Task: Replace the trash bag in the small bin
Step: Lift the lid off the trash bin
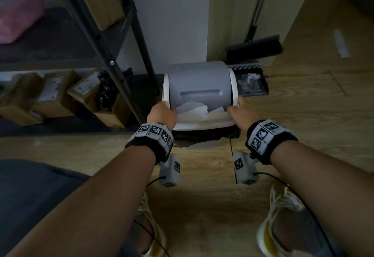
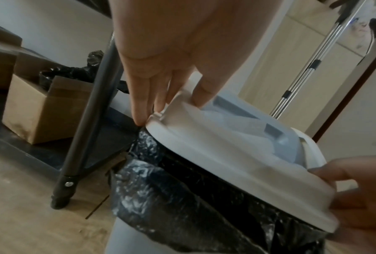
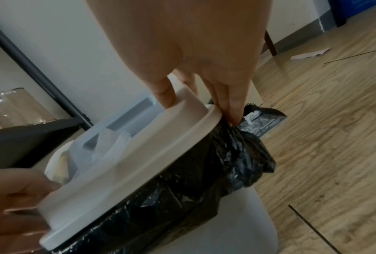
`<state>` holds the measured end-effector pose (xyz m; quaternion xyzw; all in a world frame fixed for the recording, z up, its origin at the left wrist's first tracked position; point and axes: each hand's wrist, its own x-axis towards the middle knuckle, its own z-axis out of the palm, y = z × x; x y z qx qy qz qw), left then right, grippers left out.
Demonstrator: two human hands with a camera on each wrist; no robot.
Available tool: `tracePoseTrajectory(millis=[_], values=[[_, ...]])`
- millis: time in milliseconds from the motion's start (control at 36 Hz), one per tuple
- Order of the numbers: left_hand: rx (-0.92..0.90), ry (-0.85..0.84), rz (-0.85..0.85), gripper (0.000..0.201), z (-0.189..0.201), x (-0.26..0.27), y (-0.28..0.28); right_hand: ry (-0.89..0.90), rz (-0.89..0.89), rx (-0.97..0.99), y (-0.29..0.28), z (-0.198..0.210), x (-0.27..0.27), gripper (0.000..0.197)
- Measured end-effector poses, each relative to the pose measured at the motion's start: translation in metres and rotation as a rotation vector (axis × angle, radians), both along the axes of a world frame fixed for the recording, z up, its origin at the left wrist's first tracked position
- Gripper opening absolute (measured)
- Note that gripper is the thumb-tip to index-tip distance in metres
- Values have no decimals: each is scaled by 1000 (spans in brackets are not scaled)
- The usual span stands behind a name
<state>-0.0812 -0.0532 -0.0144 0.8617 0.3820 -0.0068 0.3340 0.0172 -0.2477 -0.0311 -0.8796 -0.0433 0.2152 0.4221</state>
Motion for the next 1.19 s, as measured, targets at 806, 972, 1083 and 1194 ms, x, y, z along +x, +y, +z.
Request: tracePoseTrajectory(millis=[806,972,1083,1194], values=[[132,-396,-59,28,62,36,-24,-194,-224,192,-28,66,18,33],[114,-395,-202,22,68,72,-68,-218,-359,81,-74,76,31,33],[71,-345,-316,28,60,99,-102,-246,-441,-44,-108,70,40,43],[64,-282,-400,33,47,125,-137,-200,-534,-71,-144,58,50,43]])
